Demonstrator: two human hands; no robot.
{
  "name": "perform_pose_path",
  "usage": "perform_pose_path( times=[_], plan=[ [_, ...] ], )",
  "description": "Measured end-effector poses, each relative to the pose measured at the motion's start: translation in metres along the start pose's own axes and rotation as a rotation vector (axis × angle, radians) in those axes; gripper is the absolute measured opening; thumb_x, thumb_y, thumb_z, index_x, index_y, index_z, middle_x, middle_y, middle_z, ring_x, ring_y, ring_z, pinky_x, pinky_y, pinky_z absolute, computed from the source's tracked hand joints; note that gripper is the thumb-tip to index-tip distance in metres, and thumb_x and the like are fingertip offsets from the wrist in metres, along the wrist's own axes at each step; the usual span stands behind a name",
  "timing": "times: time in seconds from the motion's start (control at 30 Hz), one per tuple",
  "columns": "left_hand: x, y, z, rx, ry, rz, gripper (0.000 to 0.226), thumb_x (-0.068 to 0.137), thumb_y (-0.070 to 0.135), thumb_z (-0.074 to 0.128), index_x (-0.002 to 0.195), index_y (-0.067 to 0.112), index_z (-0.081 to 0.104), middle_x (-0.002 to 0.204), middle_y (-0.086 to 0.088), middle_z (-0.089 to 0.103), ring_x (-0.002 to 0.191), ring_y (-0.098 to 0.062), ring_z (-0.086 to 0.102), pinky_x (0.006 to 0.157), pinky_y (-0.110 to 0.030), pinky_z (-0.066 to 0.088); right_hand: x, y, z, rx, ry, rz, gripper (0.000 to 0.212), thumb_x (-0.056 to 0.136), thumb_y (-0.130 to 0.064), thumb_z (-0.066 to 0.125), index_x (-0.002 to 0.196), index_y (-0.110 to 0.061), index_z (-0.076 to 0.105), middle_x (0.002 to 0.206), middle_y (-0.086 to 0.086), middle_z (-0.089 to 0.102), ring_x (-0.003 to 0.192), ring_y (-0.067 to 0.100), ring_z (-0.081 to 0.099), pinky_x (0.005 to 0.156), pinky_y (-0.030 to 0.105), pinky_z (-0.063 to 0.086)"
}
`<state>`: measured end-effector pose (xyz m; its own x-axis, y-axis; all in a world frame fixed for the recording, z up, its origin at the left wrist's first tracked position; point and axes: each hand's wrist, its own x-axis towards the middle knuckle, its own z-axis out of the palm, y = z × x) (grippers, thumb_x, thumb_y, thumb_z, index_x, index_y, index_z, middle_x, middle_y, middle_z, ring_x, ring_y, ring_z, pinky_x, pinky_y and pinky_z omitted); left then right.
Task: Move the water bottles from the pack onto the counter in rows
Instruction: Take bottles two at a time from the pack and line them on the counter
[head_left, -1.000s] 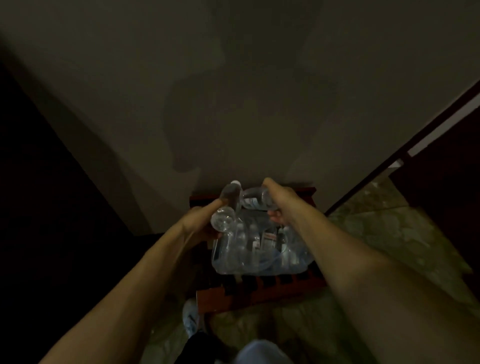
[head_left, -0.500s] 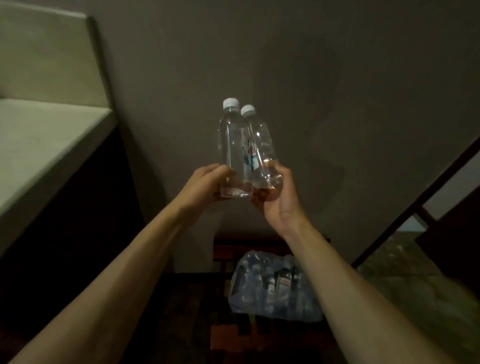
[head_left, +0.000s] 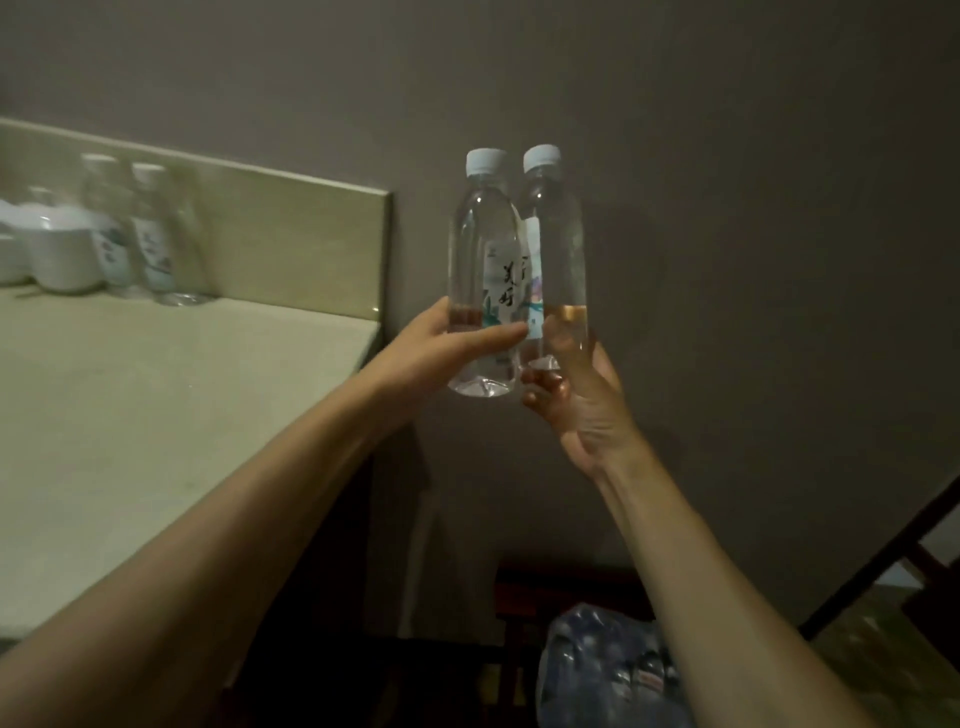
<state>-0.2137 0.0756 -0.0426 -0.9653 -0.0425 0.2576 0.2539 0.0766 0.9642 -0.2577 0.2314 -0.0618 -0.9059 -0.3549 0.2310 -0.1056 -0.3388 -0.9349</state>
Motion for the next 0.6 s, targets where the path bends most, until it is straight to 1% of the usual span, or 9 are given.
perform_pose_path(
  times=[0.03,0.1,0.17,0.23,0.3,0.33,0.43,0.5,0.6],
  plan=[
    [-0.003,0.002,-0.017,0.028,-0.007,-0.004,0.024,0.081,0.029,0.075,0.1,0.024,0.062,0.095,0.006,0.076,0.087,-0.001,0.072,0.072,-0.013,0.055,0.002,0.003,0.013,-0.043,-0.004,-0.015,0.056,0.072,-0.043,0.076,0.12,-0.02,0.059,0.086,-0.006,0.069,0.065,0.004,0.061,0.056,0.021,0.044],
    [-0.012,0.006,-0.05,0.086,-0.054,-0.022,0.049,0.075,0.037,0.079,0.116,0.015,0.063,0.112,-0.002,0.072,0.101,-0.012,0.071,0.088,-0.026,0.055,0.005,0.009,0.034,-0.116,-0.026,-0.04,0.048,0.073,-0.039,0.073,0.116,-0.021,0.061,0.091,-0.006,0.072,0.075,0.004,0.065,0.064,0.023,0.043],
    [-0.022,0.007,-0.079,0.137,-0.097,-0.074,0.059,0.075,0.037,0.077,0.125,0.011,0.06,0.116,-0.004,0.07,0.106,-0.016,0.069,0.091,-0.029,0.052,0.008,0.017,0.05,-0.207,-0.06,-0.031,0.046,0.072,-0.034,0.077,0.113,-0.021,0.063,0.098,-0.003,0.074,0.085,0.01,0.067,0.068,0.023,0.044],
    [-0.031,0.006,-0.102,0.173,-0.116,-0.107,0.047,0.081,0.027,0.072,0.124,0.011,0.062,0.112,-0.003,0.073,0.103,-0.013,0.07,0.085,-0.022,0.052,0.011,0.025,0.066,-0.262,-0.095,-0.008,0.051,0.072,-0.026,0.078,0.117,-0.01,0.063,0.106,0.008,0.073,0.093,0.016,0.069,0.069,0.018,0.051],
    [-0.037,0.005,-0.12,0.197,-0.096,-0.111,0.035,0.084,0.018,0.07,0.119,0.013,0.065,0.106,-0.001,0.074,0.096,-0.009,0.071,0.075,-0.017,0.054,0.016,0.034,0.081,-0.292,-0.135,0.007,0.052,0.073,-0.019,0.078,0.118,-0.002,0.061,0.112,0.016,0.071,0.1,0.021,0.069,0.08,0.025,0.057],
    [-0.039,0.004,-0.127,0.206,-0.071,-0.108,0.031,0.085,0.015,0.07,0.115,0.014,0.066,0.101,0.0,0.074,0.09,-0.005,0.072,0.068,-0.014,0.054,0.018,0.038,0.087,-0.305,-0.155,0.013,0.046,0.074,-0.013,0.079,0.115,-0.003,0.062,0.11,0.015,0.072,0.1,0.021,0.07,0.085,0.029,0.058],
    [-0.039,0.001,-0.144,0.233,0.036,-0.109,0.024,0.082,0.014,0.073,0.104,0.02,0.064,0.094,0.003,0.071,0.078,-0.003,0.071,0.059,-0.012,0.053,0.024,0.049,0.112,-0.329,-0.161,0.029,0.035,0.079,0.003,0.072,0.109,-0.01,0.061,0.098,0.003,0.073,0.085,0.006,0.072,0.071,0.021,0.057],
    [-0.038,-0.003,-0.154,0.23,0.097,-0.117,0.028,0.08,0.016,0.075,0.106,0.019,0.063,0.098,0.001,0.071,0.086,-0.008,0.071,0.067,-0.017,0.054,0.032,0.058,0.124,-0.364,-0.161,0.027,0.04,0.078,0.003,0.073,0.116,-0.006,0.062,0.102,0.004,0.073,0.087,0.007,0.072,0.066,0.018,0.055],
    [-0.035,-0.017,-0.167,0.193,0.184,-0.144,0.044,0.077,0.012,0.077,0.118,0.013,0.062,0.106,-0.004,0.071,0.098,-0.017,0.07,0.084,-0.031,0.057,0.046,0.067,0.138,-0.384,-0.165,0.059,0.059,0.076,-0.012,0.079,0.127,-0.004,0.049,0.109,0.007,0.071,0.093,0.014,0.073,0.069,0.022,0.058]
  ],
)
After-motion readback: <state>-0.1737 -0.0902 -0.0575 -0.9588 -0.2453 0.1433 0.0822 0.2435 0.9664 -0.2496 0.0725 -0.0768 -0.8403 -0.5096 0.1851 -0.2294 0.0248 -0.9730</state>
